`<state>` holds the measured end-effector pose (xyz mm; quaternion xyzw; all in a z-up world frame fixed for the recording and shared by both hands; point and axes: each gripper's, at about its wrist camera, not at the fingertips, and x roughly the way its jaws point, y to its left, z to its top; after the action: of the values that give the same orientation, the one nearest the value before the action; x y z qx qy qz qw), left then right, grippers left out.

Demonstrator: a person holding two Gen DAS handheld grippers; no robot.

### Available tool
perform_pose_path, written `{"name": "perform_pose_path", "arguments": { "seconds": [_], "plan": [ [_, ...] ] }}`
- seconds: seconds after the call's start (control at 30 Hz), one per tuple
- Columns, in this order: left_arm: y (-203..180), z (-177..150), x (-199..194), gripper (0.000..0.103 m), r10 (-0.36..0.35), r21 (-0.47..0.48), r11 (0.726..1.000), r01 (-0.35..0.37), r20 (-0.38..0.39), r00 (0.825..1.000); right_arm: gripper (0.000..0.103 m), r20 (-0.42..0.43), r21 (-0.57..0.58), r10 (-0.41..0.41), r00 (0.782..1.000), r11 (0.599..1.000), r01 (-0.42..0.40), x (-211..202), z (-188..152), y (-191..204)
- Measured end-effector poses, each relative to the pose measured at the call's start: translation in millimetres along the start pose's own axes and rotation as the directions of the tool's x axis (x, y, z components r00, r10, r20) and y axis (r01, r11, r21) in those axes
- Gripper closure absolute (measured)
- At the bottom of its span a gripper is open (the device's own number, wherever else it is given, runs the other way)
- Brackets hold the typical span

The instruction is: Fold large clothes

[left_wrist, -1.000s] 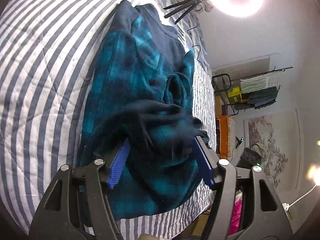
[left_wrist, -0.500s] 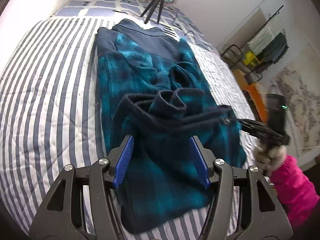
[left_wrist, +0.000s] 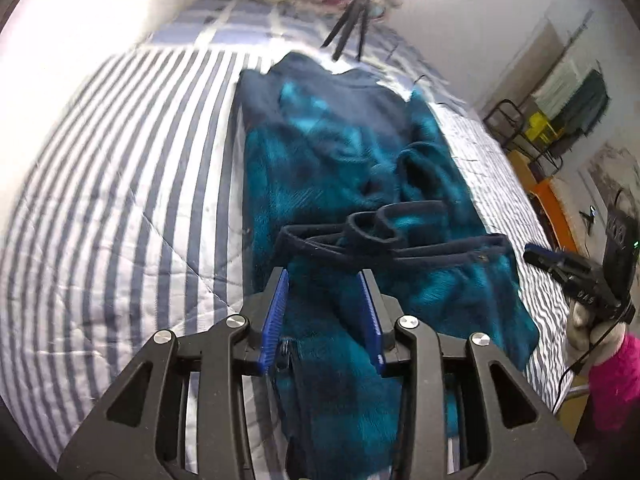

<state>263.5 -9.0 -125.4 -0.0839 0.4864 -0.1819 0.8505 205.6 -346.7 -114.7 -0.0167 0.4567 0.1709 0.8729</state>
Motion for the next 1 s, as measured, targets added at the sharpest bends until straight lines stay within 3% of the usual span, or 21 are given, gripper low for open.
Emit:
{"name": "perform_pose_path", "arguments": {
  "seconds": [0.13, 0.37, 0.6, 0.8, 0.9, 0.97, 1.0],
  "plan": [
    [-5.3, 10.6, -16.6, 0.067, 0.039, 0.072, 0.997, -0.043, 0.045, 0.998, 0.071, 0.102, -0.099, 0.02, 0.995, 0.995, -0.01, -25.5, 16.6, 14.2],
    [13.6, 71.1, -11.2, 0.067, 0.021, 0.02, 1.0, -0.023, 0.082, 0.996, 0.076, 0.091, -0.065, 0.037, 0.995, 0.997, -0.031, -16.0, 63.9, 1.6],
    [35.4, 110.9, 33.1, 0.067, -0.057, -0.072, 0.995, 0.062, 0.079, 0.995, 0.078, 0.049, 0.01, 0.067, 0.997, 0.998, -0.067, 52.4, 109.2, -13.4],
    [59.0, 126.4, 76.3, 0.067, -0.012, -0.099, 0.995, 0.018, 0.056, 0.998, 0.079, -0.003, -0.004, 0.046, 0.999, 0.999, -0.046, 114.8, 127.6, -11.6],
    [77.2, 135.0, 97.0, 0.066, -0.011, -0.149, 0.989, 0.017, 0.043, 0.999, 0.078, -0.07, 0.024, 0.03, 0.997, 0.999, -0.029, 153.5, 127.6, -18.6],
    [88.1, 142.3, 110.6, 0.05, -0.017, -0.188, 0.982, 0.023, 0.036, 0.999, 0.078, -0.126, 0.045, 0.04, 0.991, 0.998, -0.035, 174.7, 124.6, -22.8],
    [92.1, 146.4, 117.5, 0.048, -0.022, -0.202, 0.979, 0.029, 0.036, 0.999, 0.078, -0.118, 0.052, 0.054, 0.992, 0.998, -0.048, 177.2, 124.2, -23.9]
  ]
}}
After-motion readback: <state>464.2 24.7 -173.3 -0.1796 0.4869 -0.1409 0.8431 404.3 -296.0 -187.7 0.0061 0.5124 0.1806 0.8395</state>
